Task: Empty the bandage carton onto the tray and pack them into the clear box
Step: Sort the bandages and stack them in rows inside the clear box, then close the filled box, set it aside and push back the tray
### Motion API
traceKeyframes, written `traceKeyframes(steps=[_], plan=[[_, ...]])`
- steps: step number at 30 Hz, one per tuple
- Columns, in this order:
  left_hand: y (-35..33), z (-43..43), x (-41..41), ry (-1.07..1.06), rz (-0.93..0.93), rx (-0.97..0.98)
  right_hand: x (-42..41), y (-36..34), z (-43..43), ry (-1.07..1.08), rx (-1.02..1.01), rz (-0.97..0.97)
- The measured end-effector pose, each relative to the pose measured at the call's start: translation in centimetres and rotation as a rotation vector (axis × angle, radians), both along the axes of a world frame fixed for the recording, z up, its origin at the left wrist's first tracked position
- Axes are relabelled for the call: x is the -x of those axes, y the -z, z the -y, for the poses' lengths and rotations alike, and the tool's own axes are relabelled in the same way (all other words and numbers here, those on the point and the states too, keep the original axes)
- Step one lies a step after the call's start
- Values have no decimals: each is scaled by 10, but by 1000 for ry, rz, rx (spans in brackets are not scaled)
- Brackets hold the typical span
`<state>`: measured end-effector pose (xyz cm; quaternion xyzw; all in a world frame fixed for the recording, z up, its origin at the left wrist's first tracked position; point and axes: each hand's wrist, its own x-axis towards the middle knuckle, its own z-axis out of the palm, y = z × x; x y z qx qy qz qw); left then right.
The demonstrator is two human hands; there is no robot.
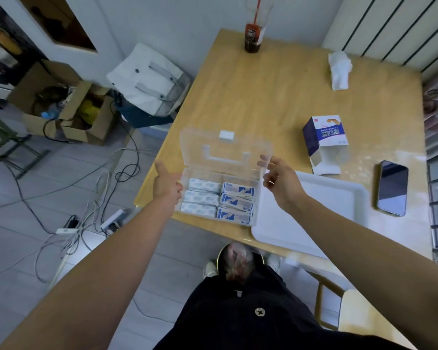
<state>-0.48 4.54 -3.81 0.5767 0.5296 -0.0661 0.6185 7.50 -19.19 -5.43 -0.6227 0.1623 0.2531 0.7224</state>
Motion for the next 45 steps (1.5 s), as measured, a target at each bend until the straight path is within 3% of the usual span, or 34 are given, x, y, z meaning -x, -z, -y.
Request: traceKeyframes(steps=[3,8,12,18,23,26,30,45], plan=[[3,-5,12,14,59,-18,9,1,5,19,-39,15],[1,-3,35,206,3,-168,40,4,11,-189,208,123],[16,-1,52,402,-37,-200,58,3,9,-236,280,160],[13,13,66,317,-145,72,60,-3,1,-282,434,186],[14,24,64,221,-29,162,75,-5,-4,-393,282,-77],[15,29,63,129,32,296,74,-2,-8,-286,219,-103],[9,44,56,60,-22,447,68,-7,-16,-203,153,-115],[7,61,13,-158,64,251,49,-2,-26,-208,226,-22]])
